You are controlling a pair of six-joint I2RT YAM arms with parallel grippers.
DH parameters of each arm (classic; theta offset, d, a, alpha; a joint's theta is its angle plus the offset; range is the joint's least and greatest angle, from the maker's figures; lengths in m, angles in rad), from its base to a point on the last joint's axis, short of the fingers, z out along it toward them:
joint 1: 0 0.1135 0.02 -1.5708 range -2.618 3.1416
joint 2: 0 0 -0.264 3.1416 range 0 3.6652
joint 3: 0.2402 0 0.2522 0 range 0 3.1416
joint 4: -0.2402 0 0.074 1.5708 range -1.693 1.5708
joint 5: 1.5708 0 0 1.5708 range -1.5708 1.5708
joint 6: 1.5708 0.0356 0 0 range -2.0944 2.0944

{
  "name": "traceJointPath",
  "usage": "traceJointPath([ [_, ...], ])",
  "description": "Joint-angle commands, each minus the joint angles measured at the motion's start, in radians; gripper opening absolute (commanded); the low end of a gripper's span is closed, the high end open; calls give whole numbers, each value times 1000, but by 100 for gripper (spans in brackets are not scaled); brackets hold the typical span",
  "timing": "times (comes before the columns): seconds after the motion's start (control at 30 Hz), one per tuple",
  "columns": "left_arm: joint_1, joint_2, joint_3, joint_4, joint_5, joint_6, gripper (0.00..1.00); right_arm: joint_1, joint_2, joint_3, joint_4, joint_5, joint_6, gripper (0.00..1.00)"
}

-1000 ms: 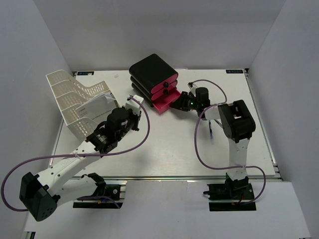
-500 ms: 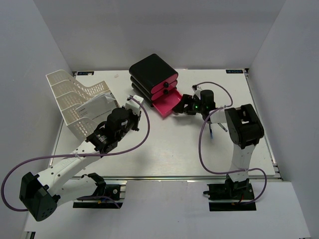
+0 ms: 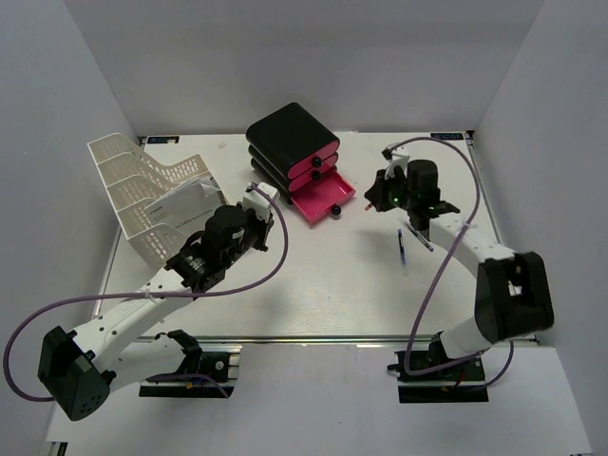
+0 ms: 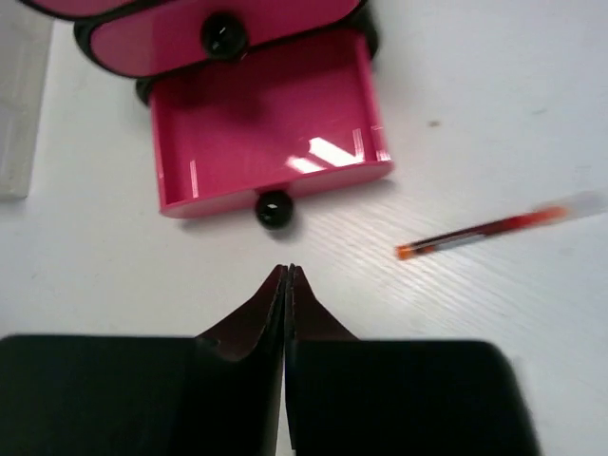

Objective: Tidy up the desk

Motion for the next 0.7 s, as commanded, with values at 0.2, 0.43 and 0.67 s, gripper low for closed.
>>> traceJointPath([
  [0.2,3,29,0,23,191,14,8,-105,-120,86,-550,52,-375,8],
  [0.43,3,45,-1,26,338,41,74,-163,-15,271,-787,101,-446,77],
  [0.67,3,67,10,12,346,47,82,-168,155,425,-918,221,-567,64],
])
